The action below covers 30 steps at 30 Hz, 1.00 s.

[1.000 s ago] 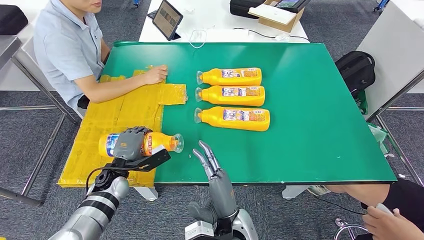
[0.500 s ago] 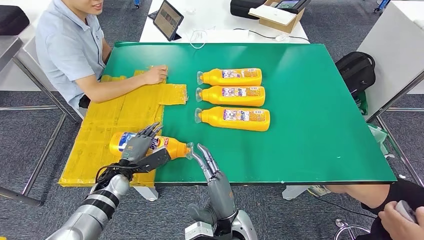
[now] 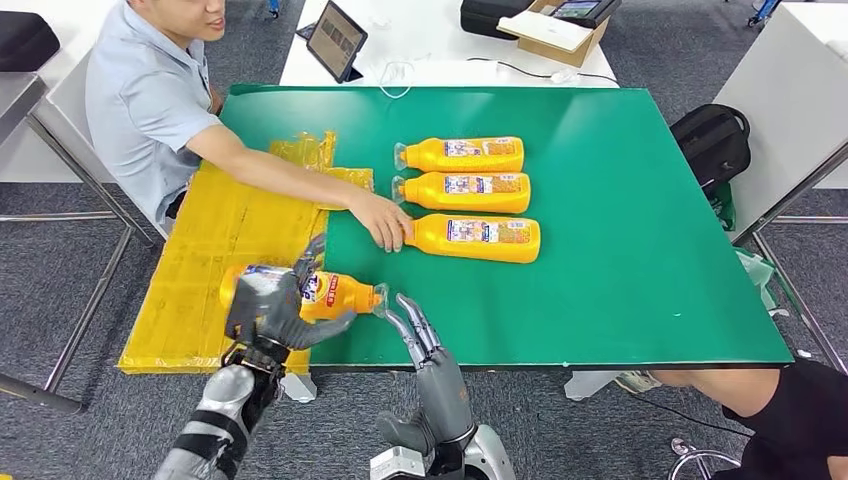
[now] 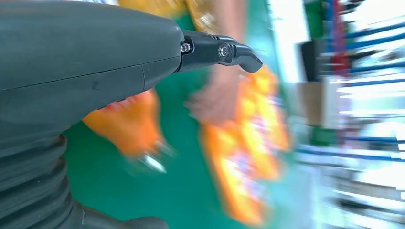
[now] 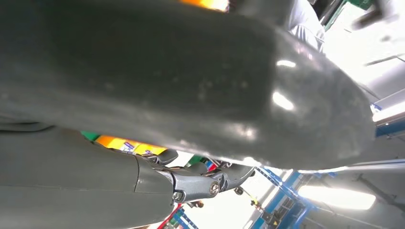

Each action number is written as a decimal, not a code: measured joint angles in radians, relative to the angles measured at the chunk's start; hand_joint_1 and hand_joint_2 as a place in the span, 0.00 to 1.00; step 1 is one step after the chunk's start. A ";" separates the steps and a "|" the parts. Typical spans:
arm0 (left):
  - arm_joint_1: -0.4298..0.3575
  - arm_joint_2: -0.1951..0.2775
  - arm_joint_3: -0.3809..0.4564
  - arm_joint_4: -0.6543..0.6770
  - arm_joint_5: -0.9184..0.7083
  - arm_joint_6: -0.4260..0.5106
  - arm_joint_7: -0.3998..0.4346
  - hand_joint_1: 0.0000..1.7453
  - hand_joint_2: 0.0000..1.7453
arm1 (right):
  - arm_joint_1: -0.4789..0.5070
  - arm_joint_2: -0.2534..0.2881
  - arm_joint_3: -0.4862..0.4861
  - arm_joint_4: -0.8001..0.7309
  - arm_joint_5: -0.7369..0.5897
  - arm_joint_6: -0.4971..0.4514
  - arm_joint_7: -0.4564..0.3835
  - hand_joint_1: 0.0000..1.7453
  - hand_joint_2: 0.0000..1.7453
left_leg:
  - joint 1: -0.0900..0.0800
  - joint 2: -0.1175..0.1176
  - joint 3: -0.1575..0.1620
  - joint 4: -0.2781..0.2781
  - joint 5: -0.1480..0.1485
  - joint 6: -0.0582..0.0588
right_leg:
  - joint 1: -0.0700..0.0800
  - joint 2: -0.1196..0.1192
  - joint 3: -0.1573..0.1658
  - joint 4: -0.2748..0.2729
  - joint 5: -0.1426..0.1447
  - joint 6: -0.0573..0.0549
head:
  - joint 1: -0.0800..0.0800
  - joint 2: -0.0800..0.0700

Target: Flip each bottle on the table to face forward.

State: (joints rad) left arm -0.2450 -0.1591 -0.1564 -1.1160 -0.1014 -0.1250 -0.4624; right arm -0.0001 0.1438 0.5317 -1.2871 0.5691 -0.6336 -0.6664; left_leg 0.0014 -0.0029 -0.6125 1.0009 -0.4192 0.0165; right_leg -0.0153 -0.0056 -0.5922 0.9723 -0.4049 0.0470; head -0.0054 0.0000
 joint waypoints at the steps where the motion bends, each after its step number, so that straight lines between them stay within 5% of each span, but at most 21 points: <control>1: 0.022 -0.009 0.009 -0.040 0.043 -0.013 0.001 0.00 1.00 | 0.000 0.000 -0.001 0.000 0.003 -0.003 0.000 0.00 0.00 | 0.000 0.000 0.000 0.000 0.000 0.000 | 0.000 0.000 0.000 0.000 0.000 0.000 | 0.000 0.000; 3: 0.056 -0.022 0.026 -0.105 0.089 -0.021 0.001 0.00 1.00 | 0.000 0.000 -0.002 0.000 0.007 -0.007 0.000 0.00 0.00 | 0.000 0.000 -0.001 0.000 -0.001 0.000 | 0.000 0.000 -0.002 0.000 0.000 0.000 | 0.000 0.000; 7: 0.113 -0.050 0.053 -0.198 0.186 0.000 -0.006 0.00 1.00 | 0.004 0.000 -0.008 -0.002 0.017 -0.023 0.003 0.00 1.00 | 0.000 0.000 -0.002 0.000 -0.001 0.000 | 0.001 0.000 -0.002 0.000 -0.001 0.000 | 0.000 0.000; 12: 0.192 -0.069 0.056 -0.299 0.278 0.067 -0.016 0.00 1.00 | 0.022 -0.001 -0.024 -0.018 0.051 -0.051 0.024 0.00 1.00 | 0.000 0.000 -0.002 0.000 -0.001 0.000 | 0.000 0.000 -0.002 0.000 -0.001 0.000 | 0.000 0.000; 18: 0.293 -0.073 0.040 -0.411 0.268 0.138 -0.050 0.00 1.00 | 0.044 -0.018 -0.106 -0.041 0.282 -0.060 0.133 0.00 1.00 | 0.000 0.000 -0.002 0.000 -0.001 0.000 | 0.000 0.000 -0.002 -0.001 -0.001 0.000 | 0.000 0.000; 30: 0.380 -0.081 -0.014 -0.570 0.183 0.171 -0.033 0.00 1.00 | -0.010 -0.134 -0.346 -0.052 0.446 0.031 0.373 0.00 1.00 | 0.000 0.000 -0.002 0.000 -0.001 0.000 | -0.001 0.000 -0.002 -0.001 0.000 0.000 | 0.000 0.000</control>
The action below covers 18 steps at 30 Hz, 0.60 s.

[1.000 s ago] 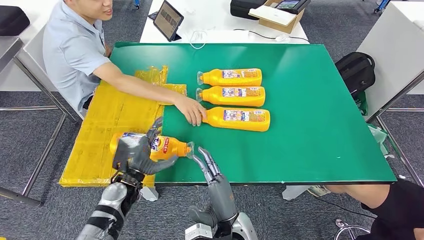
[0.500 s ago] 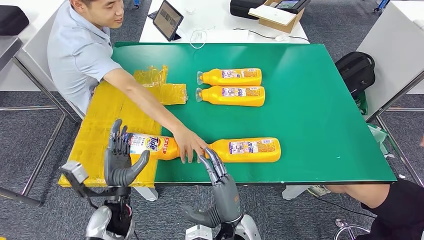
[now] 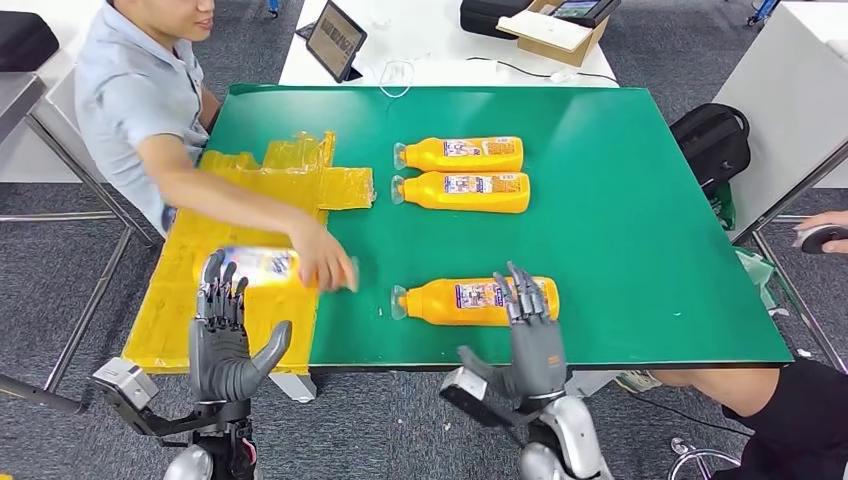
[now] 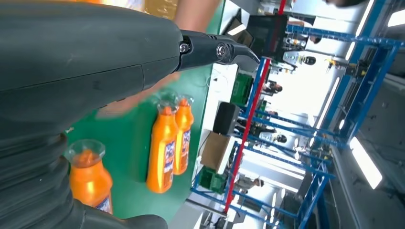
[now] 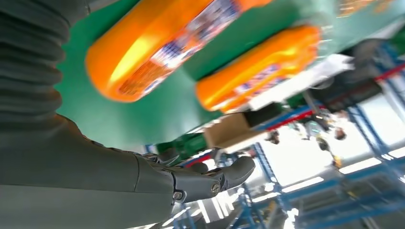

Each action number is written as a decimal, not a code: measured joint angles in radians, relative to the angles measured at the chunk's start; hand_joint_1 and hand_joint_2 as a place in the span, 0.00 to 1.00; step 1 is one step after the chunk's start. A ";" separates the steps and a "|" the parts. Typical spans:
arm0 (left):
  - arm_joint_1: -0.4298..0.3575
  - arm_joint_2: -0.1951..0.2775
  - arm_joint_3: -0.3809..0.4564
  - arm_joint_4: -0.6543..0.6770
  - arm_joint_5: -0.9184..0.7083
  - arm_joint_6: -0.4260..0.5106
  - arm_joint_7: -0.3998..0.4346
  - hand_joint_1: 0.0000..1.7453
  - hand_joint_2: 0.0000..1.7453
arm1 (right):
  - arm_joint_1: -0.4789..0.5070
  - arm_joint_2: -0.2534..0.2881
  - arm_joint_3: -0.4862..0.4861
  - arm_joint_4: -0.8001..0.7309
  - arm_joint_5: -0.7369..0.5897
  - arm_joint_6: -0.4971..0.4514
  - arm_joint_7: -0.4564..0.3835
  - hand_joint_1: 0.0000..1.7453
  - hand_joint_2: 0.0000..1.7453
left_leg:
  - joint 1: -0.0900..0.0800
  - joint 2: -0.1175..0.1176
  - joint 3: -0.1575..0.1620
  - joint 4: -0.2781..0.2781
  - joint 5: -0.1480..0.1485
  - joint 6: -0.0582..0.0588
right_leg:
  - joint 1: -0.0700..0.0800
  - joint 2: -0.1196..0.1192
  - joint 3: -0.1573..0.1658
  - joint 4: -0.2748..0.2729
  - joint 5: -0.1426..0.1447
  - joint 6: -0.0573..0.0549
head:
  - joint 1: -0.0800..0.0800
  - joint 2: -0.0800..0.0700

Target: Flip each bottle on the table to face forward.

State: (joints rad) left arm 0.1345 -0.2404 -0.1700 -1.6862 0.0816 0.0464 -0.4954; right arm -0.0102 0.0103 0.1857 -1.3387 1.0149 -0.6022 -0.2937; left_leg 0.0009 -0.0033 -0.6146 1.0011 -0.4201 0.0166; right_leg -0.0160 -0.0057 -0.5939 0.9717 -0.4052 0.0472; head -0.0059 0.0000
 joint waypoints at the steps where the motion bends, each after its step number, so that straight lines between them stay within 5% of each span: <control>1: 0.002 0.000 -0.006 -0.007 -0.005 0.002 0.002 0.00 1.00 | -0.008 -0.008 -0.015 0.003 0.007 0.012 0.010 0.00 1.00 | 0.000 0.000 0.000 0.000 0.000 0.000 | 0.000 0.000 0.000 0.000 0.000 0.000 | 0.000 0.000; 18: 0.002 0.000 -0.034 -0.022 -0.018 -0.018 0.027 0.00 1.00 | -0.114 -0.054 -0.094 0.135 0.006 0.090 0.054 0.00 1.00 | 0.000 0.000 0.000 0.000 0.000 0.000 | 0.000 0.000 0.000 0.000 0.000 0.000 | 0.000 0.000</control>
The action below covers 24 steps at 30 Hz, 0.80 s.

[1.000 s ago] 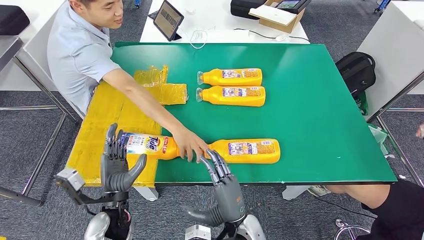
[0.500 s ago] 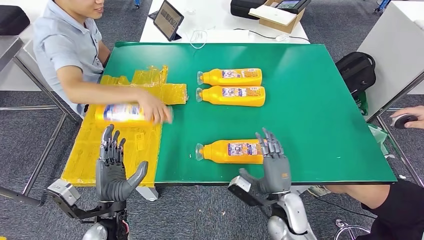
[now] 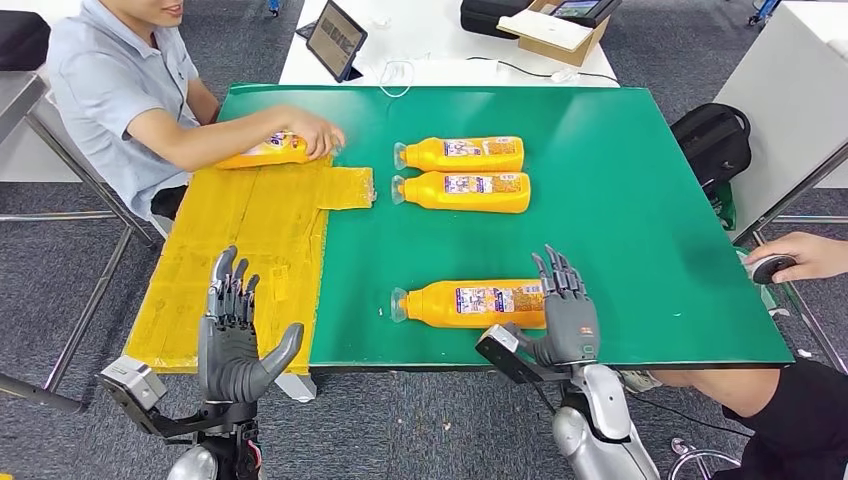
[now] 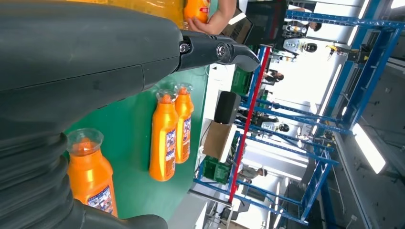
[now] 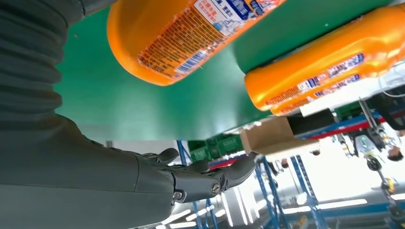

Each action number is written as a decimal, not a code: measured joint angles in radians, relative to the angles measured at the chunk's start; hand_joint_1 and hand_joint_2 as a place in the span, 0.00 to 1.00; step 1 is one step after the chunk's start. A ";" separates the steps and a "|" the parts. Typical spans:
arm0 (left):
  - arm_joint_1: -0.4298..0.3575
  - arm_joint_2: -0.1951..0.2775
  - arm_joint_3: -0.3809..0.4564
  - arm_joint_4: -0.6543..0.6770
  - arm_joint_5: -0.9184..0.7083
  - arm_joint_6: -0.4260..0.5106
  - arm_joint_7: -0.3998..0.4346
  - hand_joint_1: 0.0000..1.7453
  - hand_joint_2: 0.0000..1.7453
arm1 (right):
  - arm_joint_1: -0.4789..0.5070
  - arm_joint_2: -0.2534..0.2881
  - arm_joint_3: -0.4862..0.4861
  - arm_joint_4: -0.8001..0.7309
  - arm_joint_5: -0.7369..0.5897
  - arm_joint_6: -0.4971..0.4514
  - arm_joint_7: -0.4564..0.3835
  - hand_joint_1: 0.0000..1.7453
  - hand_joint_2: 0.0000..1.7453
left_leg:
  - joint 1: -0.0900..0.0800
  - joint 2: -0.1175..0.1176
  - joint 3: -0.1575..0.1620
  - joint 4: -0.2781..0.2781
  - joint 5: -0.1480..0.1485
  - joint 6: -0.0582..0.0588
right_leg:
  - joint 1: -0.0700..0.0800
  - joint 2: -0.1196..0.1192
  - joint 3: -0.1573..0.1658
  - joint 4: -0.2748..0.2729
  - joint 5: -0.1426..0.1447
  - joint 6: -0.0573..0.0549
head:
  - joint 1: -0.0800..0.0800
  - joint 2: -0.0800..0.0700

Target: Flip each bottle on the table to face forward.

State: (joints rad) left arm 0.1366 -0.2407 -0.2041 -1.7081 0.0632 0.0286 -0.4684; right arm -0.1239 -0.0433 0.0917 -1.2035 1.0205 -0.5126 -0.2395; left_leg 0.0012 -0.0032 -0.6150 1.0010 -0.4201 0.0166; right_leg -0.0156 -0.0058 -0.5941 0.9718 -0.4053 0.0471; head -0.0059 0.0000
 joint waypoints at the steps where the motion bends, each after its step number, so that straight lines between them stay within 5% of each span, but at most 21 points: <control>1: -0.001 0.000 -0.003 0.001 0.000 -0.008 0.002 0.00 1.00 | -0.006 0.001 -0.001 0.010 -0.013 0.009 -0.005 0.00 1.00 | 0.000 0.000 0.000 0.000 0.000 0.000 | 0.000 0.000 0.000 0.000 0.000 0.000 | 0.000 0.000; 24: -0.085 0.000 -0.073 0.130 0.040 -0.085 0.027 0.00 1.00 | -0.347 0.056 0.089 0.494 0.054 0.102 0.006 0.00 1.00 | 0.000 0.000 0.000 0.000 0.001 0.000 | 0.000 0.000 0.000 0.000 0.001 0.000 | 0.000 0.000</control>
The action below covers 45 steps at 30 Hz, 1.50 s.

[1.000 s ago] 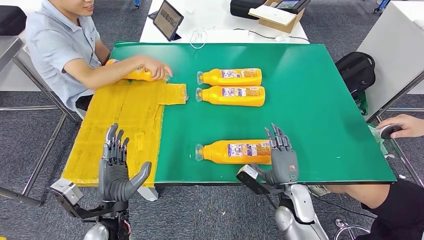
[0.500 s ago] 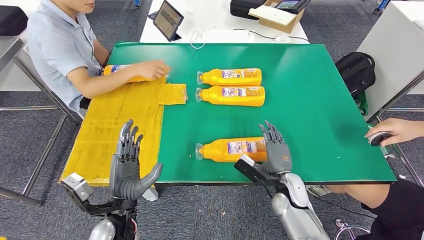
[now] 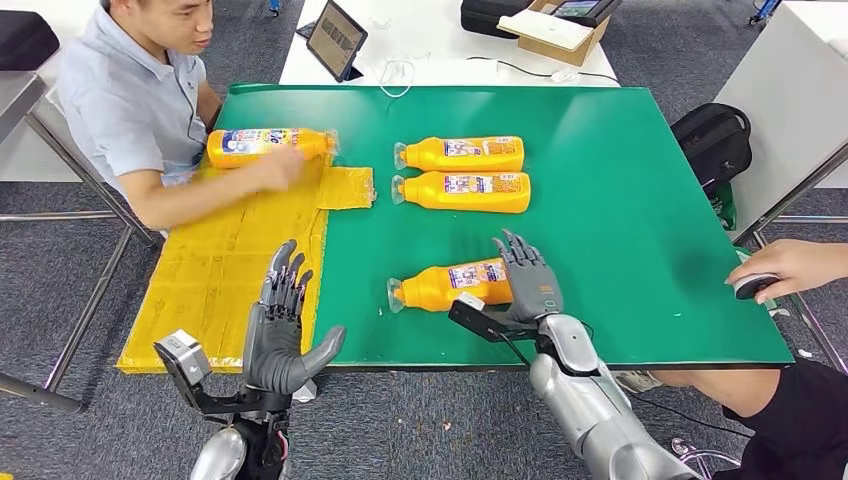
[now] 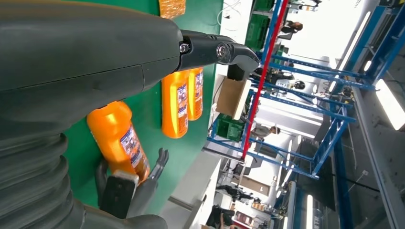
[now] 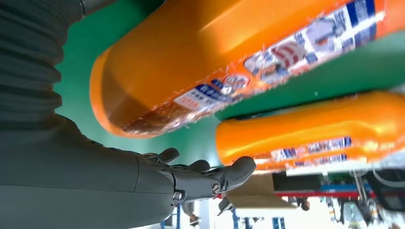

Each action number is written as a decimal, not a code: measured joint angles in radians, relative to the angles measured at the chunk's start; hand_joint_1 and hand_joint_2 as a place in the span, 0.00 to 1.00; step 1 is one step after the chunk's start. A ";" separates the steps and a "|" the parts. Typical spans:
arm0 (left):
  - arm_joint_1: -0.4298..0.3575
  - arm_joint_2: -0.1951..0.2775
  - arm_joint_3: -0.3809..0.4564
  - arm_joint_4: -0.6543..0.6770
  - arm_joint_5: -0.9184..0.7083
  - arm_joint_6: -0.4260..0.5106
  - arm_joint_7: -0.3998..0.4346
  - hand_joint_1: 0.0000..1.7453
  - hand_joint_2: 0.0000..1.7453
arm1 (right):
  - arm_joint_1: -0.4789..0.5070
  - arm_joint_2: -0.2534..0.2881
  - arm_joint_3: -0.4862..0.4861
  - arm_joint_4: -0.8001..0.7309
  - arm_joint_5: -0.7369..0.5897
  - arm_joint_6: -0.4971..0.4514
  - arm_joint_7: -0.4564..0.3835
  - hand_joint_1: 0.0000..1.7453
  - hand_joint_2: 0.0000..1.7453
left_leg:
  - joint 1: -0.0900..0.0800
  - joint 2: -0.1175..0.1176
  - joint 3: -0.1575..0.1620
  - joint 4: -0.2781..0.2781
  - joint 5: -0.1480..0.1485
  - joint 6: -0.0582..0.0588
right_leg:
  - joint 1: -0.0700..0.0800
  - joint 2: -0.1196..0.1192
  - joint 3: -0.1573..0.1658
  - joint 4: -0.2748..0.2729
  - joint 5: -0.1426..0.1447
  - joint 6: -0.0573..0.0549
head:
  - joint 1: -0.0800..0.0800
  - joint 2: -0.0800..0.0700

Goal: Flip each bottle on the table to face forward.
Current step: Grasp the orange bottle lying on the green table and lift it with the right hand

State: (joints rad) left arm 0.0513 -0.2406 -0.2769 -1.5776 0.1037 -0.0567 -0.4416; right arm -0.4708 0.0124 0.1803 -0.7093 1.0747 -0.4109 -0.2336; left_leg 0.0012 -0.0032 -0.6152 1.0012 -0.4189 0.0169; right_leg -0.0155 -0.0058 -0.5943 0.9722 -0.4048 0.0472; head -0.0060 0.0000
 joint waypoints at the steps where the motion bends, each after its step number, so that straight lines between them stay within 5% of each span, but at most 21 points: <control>1: -0.001 0.000 0.000 0.002 0.001 -0.001 0.002 0.00 1.00 | -0.007 0.000 0.006 0.011 0.007 0.010 0.006 0.00 1.00 | 0.000 0.000 0.000 0.000 0.000 0.000 | 0.000 0.000 0.000 0.000 0.000 0.000 | 0.000 0.000; 14: 0.023 0.001 0.004 -0.001 -0.001 -0.020 0.047 0.00 1.00 | -0.124 -0.003 0.128 0.126 0.130 0.241 0.210 0.00 1.00 | 0.000 0.001 0.005 0.000 0.000 0.000 | 0.000 0.001 0.004 -0.001 0.000 0.000 | 0.000 0.000; 15: 0.026 0.001 0.004 -0.002 -0.001 -0.020 0.048 0.00 1.00 | -0.130 -0.003 0.134 0.131 0.132 0.244 0.212 0.06 1.00 | 0.000 0.001 0.006 0.000 0.000 0.000 | 0.000 0.001 0.004 -0.001 0.000 0.000 | 0.000 0.000; 19: 0.033 0.001 0.005 -0.003 -0.001 -0.021 0.048 0.00 1.00 | -0.141 -0.004 0.151 0.149 0.130 0.250 0.215 0.94 1.00 | 0.000 0.001 0.006 0.000 0.001 0.001 | 0.000 0.001 0.006 0.000 0.000 0.000 | 0.000 0.000; 20: 0.034 0.001 0.006 -0.003 -0.002 -0.022 0.049 0.00 1.00 | -0.142 -0.004 0.154 0.152 0.127 0.251 0.214 0.99 1.00 | 0.000 0.001 0.007 0.000 0.001 0.001 | 0.000 0.001 0.006 0.000 0.000 0.000 | 0.000 0.000; 33: 0.023 0.002 0.006 0.006 -0.010 -0.030 0.060 0.00 1.00 | -0.208 -0.013 0.176 0.215 0.000 0.386 0.140 1.00 1.00 | 0.000 0.000 0.008 0.000 0.001 0.001 | 0.000 0.000 0.007 -0.001 0.001 0.001 | 0.000 0.000; 45: 0.014 0.003 0.003 0.019 -0.012 -0.029 0.063 0.00 1.00 | -0.222 -0.012 0.186 0.240 -0.025 0.391 0.127 1.00 1.00 | 0.000 0.000 0.011 0.000 0.001 0.001 | 0.000 0.000 0.010 -0.001 0.001 0.000 | 0.000 0.000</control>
State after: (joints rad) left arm 0.0649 -0.2380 -0.2740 -1.5587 0.0916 -0.0862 -0.3788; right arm -0.6928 0.0000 0.3662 -0.4691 1.0493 -0.0195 -0.1063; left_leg 0.0011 -0.0027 -0.6038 1.0011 -0.4183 0.0181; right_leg -0.0157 -0.0054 -0.5842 0.9715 -0.4042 0.0477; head -0.0058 0.0000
